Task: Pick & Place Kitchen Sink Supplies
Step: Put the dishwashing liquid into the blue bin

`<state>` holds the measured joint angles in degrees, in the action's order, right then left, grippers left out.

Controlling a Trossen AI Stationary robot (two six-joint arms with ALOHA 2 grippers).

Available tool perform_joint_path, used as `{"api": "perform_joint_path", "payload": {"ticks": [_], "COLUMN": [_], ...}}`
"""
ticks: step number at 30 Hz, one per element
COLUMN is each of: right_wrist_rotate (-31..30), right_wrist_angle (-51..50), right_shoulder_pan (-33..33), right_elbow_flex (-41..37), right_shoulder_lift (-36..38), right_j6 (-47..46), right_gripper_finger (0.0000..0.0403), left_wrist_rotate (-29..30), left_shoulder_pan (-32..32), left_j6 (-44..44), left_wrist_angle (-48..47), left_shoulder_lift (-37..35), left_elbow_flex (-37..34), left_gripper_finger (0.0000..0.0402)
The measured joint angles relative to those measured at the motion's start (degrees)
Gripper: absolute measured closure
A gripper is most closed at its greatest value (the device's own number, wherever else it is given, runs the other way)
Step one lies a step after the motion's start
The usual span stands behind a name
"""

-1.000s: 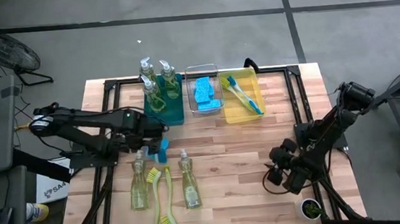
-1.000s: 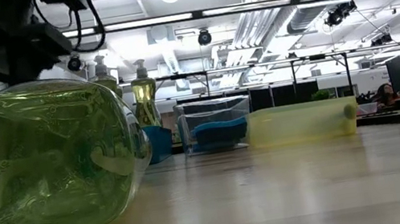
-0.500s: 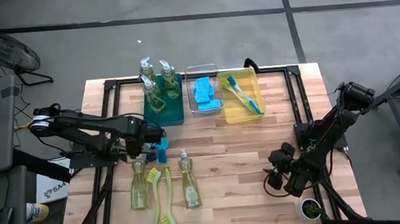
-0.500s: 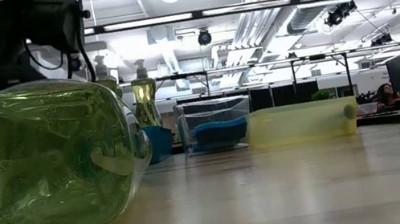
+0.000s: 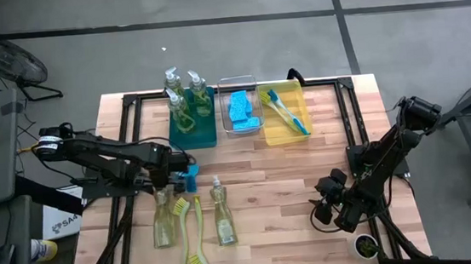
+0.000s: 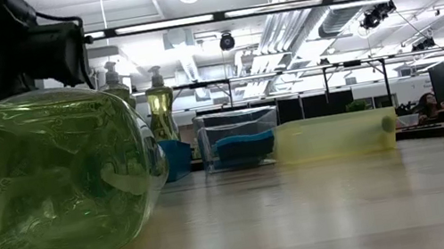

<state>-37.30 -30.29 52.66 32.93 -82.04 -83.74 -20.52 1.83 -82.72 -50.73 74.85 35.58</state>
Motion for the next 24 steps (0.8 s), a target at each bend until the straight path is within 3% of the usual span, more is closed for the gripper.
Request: {"api": "perform_joint_path", "payload": {"ticks": [11, 21, 24], "right_wrist_rotate": [-0.3, -0.3, -0.3], "right_wrist_angle": [0.0, 0.0, 0.0], "right_shoulder_pan": [0.0, 0.0, 0.0], "right_elbow_flex": [0.0, 0.0, 0.0], "right_shoulder_lift": [0.0, 0.0, 0.0], "right_j6": [0.0, 0.0, 0.0], "right_gripper_finger": [0.0144, 0.0144, 0.0144], "left_wrist_rotate": [-0.8, -0.6, -0.6], "left_shoulder_pan": [0.0, 0.0, 0.0], "left_j6": [0.0, 0.0, 0.0], "left_wrist_angle": [0.5, 1.4, 1.3], "left_shoulder_lift": [0.0, 0.0, 0.0], "left_elbow_flex": [-1.4, -1.3, -1.3], "left_gripper_finger": [0.0013, 0.0119, 0.0126]}}
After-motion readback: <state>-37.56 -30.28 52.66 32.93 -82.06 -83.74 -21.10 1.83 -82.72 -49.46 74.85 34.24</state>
